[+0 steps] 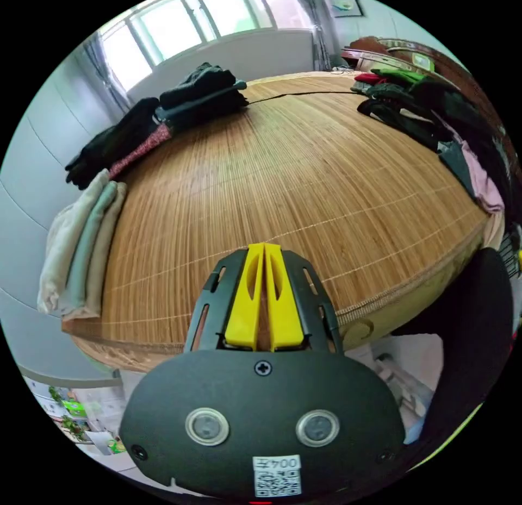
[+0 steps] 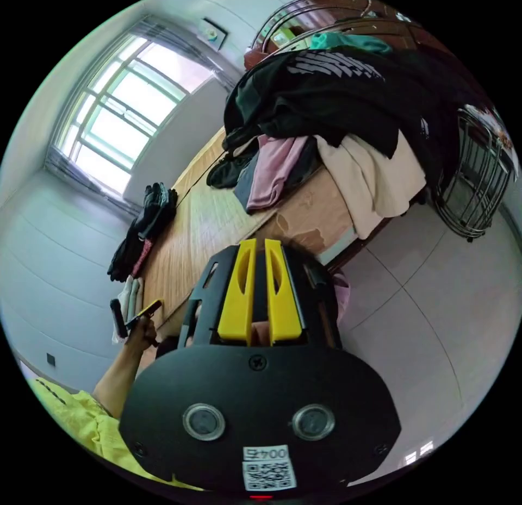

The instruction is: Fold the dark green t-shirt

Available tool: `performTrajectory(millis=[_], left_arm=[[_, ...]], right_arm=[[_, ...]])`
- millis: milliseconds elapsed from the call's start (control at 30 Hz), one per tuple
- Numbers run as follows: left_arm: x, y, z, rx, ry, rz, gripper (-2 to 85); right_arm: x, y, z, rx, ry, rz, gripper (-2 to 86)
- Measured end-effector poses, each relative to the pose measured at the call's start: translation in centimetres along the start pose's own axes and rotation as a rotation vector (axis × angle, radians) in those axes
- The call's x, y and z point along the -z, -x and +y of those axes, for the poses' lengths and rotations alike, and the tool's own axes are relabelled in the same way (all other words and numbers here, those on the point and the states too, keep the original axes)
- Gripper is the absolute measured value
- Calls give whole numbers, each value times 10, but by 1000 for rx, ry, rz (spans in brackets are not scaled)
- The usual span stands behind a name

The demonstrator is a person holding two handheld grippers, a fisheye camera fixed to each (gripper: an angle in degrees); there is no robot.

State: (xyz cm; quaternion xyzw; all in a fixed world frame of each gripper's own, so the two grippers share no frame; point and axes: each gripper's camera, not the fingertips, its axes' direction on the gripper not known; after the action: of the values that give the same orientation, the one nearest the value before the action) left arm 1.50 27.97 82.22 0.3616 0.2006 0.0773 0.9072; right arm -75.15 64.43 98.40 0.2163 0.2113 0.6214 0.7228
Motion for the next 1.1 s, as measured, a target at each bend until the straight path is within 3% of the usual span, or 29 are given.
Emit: performTrajectory(millis=[100,167,233,400,467,533,600,700,833,1000,1100], left_arm=[[15,34,-8,104,84,250,3],[52,58,8,229,-3,374,3],[82,66,27,282,-45,420,2],[147,66,87,337,-37,410,2],[166,67,115,382,-8,419,2],[173,71,132,434,23,422,1],[177,75,143,477,51,435,1],[183,81,150,517,47,465,1],[184,83,137,496,28,529,2],[181,84,117,461,-5,594,3],[181,85,110,452,-31,678,8]], right_arm=[[-3,-36,-13,-23,-69,-26,77],[-3,-50,-39,28,-135,-46,110],[-6,-66,-81,62,-175,-72,132],[-13,-123,-230,-94,-306,-140,159],[-19,-139,-272,-173,-324,-175,151],[-26,-157,-300,-291,-332,-253,39],[-35,-166,-316,-372,-259,-295,9],[-27,-117,-282,-160,-309,-254,-4],[-39,-40,-170,98,-176,-333,-8],[-89,34,-13,353,201,-361,-8],[-102,37,21,358,287,-323,-7]])
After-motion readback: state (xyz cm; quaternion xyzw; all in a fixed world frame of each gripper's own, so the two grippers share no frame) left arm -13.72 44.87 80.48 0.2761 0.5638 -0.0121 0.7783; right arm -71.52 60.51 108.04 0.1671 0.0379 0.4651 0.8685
